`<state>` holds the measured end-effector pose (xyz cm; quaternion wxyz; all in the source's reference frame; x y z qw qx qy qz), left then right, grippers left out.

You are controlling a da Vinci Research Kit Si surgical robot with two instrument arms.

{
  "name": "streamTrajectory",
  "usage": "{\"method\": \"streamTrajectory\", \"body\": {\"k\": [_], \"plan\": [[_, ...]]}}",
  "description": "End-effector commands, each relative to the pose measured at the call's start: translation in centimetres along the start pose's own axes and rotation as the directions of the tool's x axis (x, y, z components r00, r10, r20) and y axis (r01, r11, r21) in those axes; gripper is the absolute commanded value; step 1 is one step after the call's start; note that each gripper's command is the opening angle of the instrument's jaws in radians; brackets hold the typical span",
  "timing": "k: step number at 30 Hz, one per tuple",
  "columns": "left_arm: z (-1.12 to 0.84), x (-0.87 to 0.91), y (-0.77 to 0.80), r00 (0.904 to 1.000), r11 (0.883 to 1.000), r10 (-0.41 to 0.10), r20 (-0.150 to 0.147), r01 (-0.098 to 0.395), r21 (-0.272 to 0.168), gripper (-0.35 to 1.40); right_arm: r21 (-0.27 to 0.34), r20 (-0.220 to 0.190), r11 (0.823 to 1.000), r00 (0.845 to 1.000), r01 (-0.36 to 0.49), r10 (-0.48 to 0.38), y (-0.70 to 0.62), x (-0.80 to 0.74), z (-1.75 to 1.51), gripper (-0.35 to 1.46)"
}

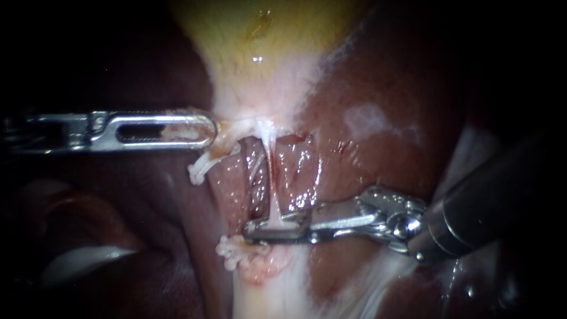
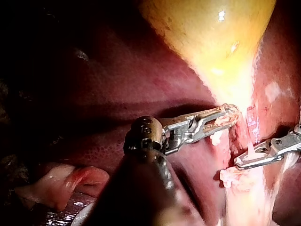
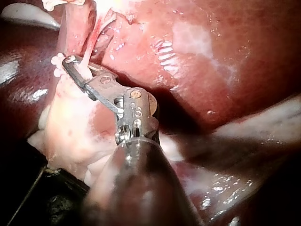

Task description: Going back first clip right tube

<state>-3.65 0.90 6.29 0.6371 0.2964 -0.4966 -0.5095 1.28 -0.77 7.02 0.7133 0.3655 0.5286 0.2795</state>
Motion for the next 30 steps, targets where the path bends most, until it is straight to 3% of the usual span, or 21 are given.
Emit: {"method": "streamTrajectory", "body": {"k": [1,4,8,11,14,16,23,30], "plan": [[-0.01,0.00,-0.01,1.0000,1.000,0.000,0.000,0.000,0.000,-0.35,0.000,0.000,1.000,1.000,0.000,0.000,-0.01,0.00,0.00,-0.35],[-0.01,0.00,-0.02,1.0000,1.000,0.000,0.000,0.000,-0.001,-0.35,0.001,0.002,0.999,0.999,0.053,-0.053,-0.02,0.01,0.00,-0.35],[-0.01,0.00,-0.02,1.0000,1.000,0.000,0.000,0.000,-0.001,-0.35,0.003,0.000,0.989,0.989,0.146,-0.146,-0.04,0.03,-0.01,0.19],[-0.01,0.00,-0.02,1.0000,1.000,0.000,0.000,0.000,-0.001,-0.35,0.000,-0.001,0.977,0.977,0.213,-0.213,-0.03,0.06,-0.02,0.41],[-0.01,0.01,-0.03,1.0000,1.000,0.000,0.000,0.000,-0.001,-0.35,-0.025,0.002,0.956,0.956,0.292,-0.292,-0.03,0.07,-0.05,0.48],[-0.01,0.01,-0.03,1.0000,1.000,0.000,0.000,0.000,-0.001,-0.35,-0.048,0.005,0.948,0.949,0.315,-0.315,-0.03,0.07,-0.07,0.49],[-0.01,0.01,-0.04,1.0000,1.000,0.000,0.001,0.000,-0.002,-0.35,-0.038,0.010,0.930,0.931,0.366,-0.366,-0.05,0.03,-0.26,0.50],[-0.02,0.02,-0.04,1.0000,1.000,0.001,0.001,-0.001,-0.002,-0.35,-0.029,0.014,0.907,0.907,0.421,-0.421,-0.09,0.20,-0.71,0.50]]}}
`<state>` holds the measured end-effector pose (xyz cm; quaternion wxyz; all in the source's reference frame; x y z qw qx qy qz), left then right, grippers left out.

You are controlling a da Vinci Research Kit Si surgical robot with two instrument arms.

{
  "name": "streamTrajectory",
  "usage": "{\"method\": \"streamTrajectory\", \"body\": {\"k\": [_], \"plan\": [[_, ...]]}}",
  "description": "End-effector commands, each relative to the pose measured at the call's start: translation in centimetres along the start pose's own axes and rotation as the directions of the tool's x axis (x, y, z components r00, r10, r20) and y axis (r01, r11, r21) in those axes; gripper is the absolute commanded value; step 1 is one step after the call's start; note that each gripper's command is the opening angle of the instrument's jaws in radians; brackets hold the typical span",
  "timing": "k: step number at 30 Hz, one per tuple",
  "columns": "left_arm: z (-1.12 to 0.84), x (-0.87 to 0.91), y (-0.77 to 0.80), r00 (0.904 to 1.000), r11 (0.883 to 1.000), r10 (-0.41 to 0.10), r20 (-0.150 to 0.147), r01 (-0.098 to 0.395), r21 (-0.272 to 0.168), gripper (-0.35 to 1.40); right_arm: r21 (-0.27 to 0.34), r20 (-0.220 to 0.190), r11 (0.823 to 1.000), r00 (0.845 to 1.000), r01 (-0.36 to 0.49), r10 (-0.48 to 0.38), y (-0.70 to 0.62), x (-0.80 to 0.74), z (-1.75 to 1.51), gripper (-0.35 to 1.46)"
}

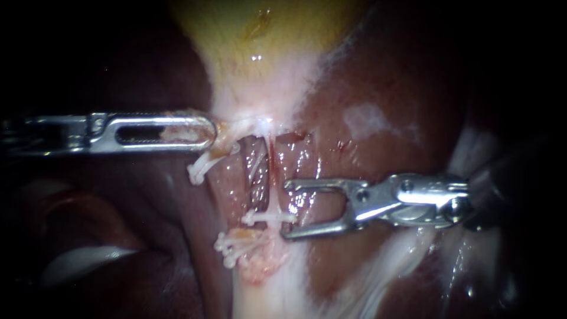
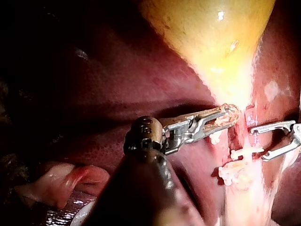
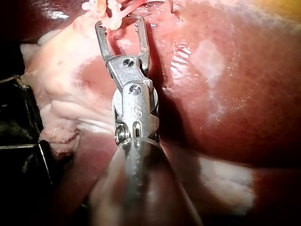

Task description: Going back first clip right tube

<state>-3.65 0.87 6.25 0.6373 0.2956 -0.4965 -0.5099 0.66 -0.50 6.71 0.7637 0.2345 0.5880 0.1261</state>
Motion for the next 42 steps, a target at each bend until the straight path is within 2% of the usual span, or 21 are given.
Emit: {"method": "streamTrajectory", "body": {"k": [1,8,13,20,24,30,36,42], "plan": [[0.00,0.00,0.00,1.0000,1.000,0.000,0.000,0.000,0.000,-0.35,0.001,0.000,1.000,1.000,0.011,-0.011,0.00,0.04,-0.09,0.50],[0.01,0.00,0.01,1.0000,1.000,0.000,0.000,0.000,0.000,-0.35,-0.015,0.004,0.999,0.999,0.041,-0.041,0.00,0.22,-0.53,0.50],[0.06,0.04,0.04,1.0000,1.000,0.003,0.002,-0.003,-0.002,-0.35,-0.022,0.005,0.999,0.999,0.049,-0.049,0.03,0.28,-0.71,0.50],[0.25,0.14,0.12,1.0000,1.000,0.004,0.002,-0.004,-0.002,-0.35,-0.020,0.005,0.999,0.999,0.050,-0.050,0.03,0.27,-0.74,0.50],[0.46,0.23,0.19,0.9999,1.000,0.010,-0.007,-0.010,-0.003,-0.35,-0.020,0.005,0.999,0.999,0.050,-0.050,0.02,0.27,-0.74,0.50],[0.73,0.27,0.34,0.9999,1.000,0.016,-0.004,-0.016,-0.005,-0.35,-0.019,0.004,0.999,0.999,0.050,-0.050,0.00,0.28,-0.74,0.50],[0.82,0.30,0.47,0.9997,1.000,0.021,-0.014,-0.021,-0.009,-0.35,-0.019,0.004,0.999,0.999,0.050,-0.050,-0.01,0.28,-0.73,0.50],[0.81,0.30,0.46,0.9997,1.000,0.021,-0.013,-0.021,-0.010,-0.35,-0.019,0.004,0.999,0.999,0.050,-0.050,-0.01,0.28,-0.73,0.50]]}}
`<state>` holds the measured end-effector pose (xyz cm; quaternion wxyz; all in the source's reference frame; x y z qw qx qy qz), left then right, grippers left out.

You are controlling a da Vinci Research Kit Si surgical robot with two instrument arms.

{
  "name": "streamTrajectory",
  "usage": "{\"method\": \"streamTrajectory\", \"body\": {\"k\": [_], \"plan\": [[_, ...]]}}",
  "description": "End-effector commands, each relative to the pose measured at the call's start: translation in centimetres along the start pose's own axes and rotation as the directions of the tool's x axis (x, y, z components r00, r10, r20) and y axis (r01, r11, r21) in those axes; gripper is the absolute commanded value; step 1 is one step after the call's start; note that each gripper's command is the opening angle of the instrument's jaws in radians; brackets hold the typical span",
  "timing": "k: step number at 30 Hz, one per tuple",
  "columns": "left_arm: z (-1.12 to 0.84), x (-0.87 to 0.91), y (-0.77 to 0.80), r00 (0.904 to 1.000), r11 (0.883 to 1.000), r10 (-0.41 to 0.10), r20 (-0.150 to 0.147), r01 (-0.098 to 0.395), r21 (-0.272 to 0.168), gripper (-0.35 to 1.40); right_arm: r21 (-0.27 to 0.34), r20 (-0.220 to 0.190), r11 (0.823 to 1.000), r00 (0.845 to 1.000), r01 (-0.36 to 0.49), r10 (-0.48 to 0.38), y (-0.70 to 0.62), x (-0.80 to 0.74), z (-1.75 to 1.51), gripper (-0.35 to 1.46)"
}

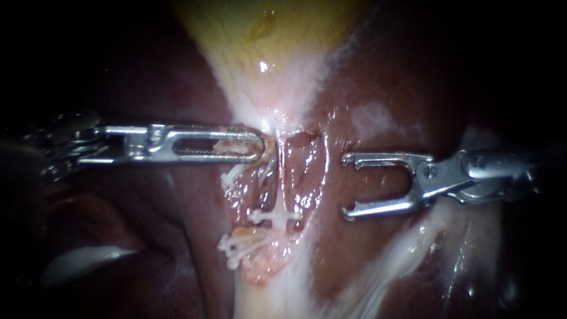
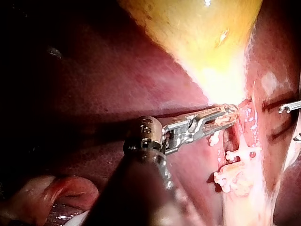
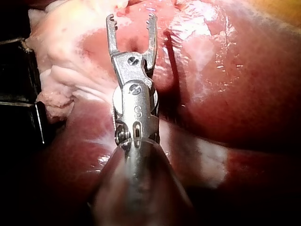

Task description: Going back first clip right tube

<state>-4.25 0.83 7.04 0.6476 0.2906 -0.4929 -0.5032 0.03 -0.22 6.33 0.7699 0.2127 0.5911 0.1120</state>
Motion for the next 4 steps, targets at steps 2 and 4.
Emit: {"method": "streamTrajectory", "body": {"k": [2,4], "plan": [[-0.01,0.00,-0.02,1.0000,1.000,-0.001,0.001,0.001,-0.001,-0.35,0.000,0.000,1.000,1.000,0.000,0.000,0.00,0.00,0.00,0.50],[-0.01,-0.01,-0.02,1.0000,1.000,-0.001,0.001,0.001,-0.001,-0.35,0.000,0.000,1.000,1.000,0.000,0.000,0.00,0.00,0.00,0.50]]}}
